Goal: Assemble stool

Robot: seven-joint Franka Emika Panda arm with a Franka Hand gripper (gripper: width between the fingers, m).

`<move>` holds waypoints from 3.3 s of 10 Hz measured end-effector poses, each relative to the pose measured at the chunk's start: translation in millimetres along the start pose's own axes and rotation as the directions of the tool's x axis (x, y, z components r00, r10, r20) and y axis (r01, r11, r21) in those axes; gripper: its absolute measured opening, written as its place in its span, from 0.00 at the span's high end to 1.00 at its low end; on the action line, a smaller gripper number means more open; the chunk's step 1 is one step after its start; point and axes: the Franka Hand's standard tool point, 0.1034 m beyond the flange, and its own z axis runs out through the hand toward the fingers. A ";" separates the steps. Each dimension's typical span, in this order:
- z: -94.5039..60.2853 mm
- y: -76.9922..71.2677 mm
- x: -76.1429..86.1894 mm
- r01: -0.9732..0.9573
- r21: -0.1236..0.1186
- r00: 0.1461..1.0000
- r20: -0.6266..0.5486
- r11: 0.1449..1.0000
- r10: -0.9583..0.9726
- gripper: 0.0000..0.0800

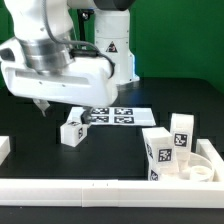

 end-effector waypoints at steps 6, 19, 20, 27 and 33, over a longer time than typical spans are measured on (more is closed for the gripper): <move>14.0 3.1 -17.8 -0.059 -0.007 0.894 0.444 0.998 0.057 0.19; 37.3 14.8 0.1 -0.108 -0.055 0.792 0.599 0.993 0.120 0.47; 33.8 11.4 1.6 -0.099 -0.058 0.803 0.585 0.993 0.114 0.60; -54.5 -30.3 23.2 0.048 -0.011 0.970 0.240 0.999 -0.044 0.60; -147.4 -161.0 16.6 0.203 -0.132 0.964 -0.149 0.970 -0.222 0.60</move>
Offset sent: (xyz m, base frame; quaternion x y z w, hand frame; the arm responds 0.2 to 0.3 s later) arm 0.0000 0.0000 0.0000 0.0000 -0.1296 0.0000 0.9916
